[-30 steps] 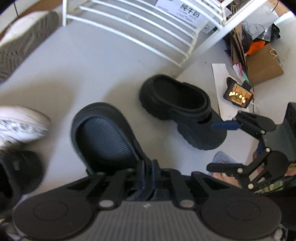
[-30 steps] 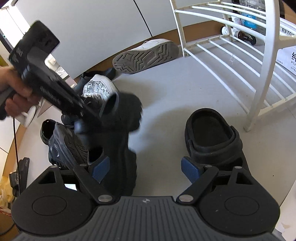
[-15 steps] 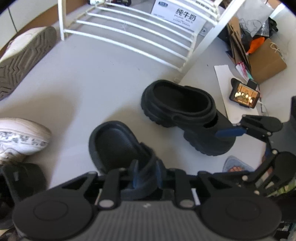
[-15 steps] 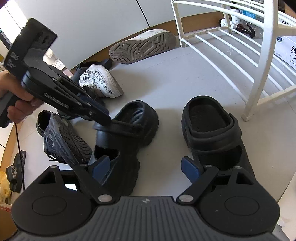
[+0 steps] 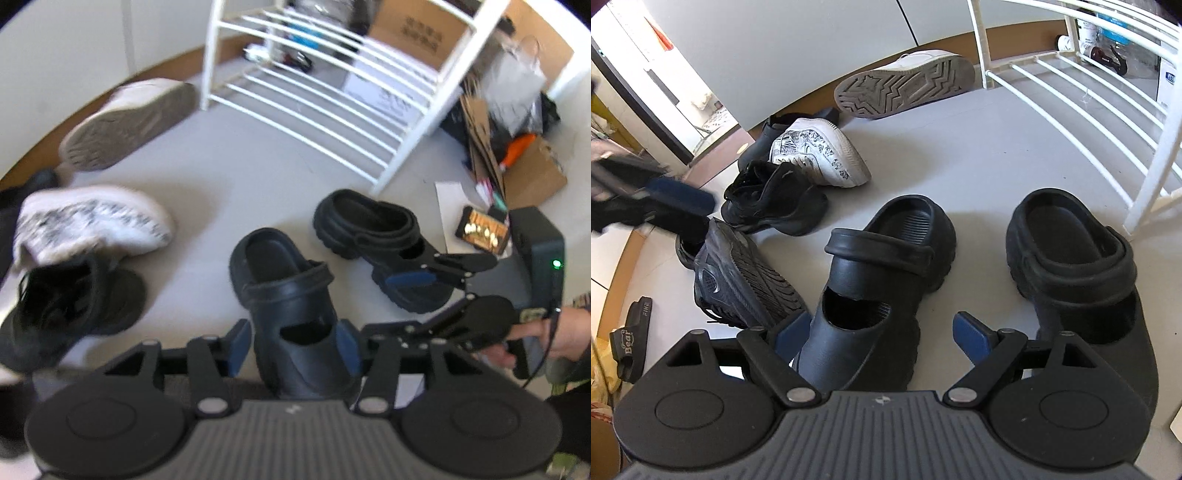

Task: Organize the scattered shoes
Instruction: 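Lower the second clog beside the first clog and open the left gripper, then push the clogs together with the right gripper to line up the pair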

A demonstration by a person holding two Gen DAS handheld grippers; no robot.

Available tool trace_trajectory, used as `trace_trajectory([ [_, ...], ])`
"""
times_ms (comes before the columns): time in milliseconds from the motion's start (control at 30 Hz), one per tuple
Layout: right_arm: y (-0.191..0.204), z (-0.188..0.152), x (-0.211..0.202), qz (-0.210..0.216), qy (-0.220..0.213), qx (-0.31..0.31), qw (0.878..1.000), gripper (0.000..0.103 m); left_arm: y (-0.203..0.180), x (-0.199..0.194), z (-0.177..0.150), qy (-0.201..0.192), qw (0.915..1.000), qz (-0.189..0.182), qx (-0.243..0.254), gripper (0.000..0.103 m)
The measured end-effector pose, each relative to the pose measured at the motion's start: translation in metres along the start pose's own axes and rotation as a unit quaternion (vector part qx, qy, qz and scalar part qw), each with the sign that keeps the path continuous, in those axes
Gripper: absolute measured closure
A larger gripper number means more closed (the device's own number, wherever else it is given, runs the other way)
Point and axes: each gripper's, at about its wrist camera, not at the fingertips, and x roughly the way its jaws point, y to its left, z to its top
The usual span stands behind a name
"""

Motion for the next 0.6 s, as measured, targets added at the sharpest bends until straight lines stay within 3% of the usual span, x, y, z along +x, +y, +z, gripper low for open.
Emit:
trace_trajectory([
  [300, 0.024, -0.005, 0.021, -0.02, 0.021, -0.026, 0.999, 0.014, 0.022, -0.012, -0.088, -0.033, 0.9972, 0.019, -0.064, 0.042],
  [467, 0.032, -0.008, 0.033, -0.035, 0.03, -0.027, 0.999, 0.014, 0.03, -0.014, -0.129, -0.043, 0.9915, 0.041, -0.116, 0.033],
  [600, 0.035, -0.009, 0.039, -0.043, 0.035, -0.034, 0.998, 0.014, 0.035, -0.013, -0.161, -0.064, 0.9844, 0.059, -0.153, 0.032],
])
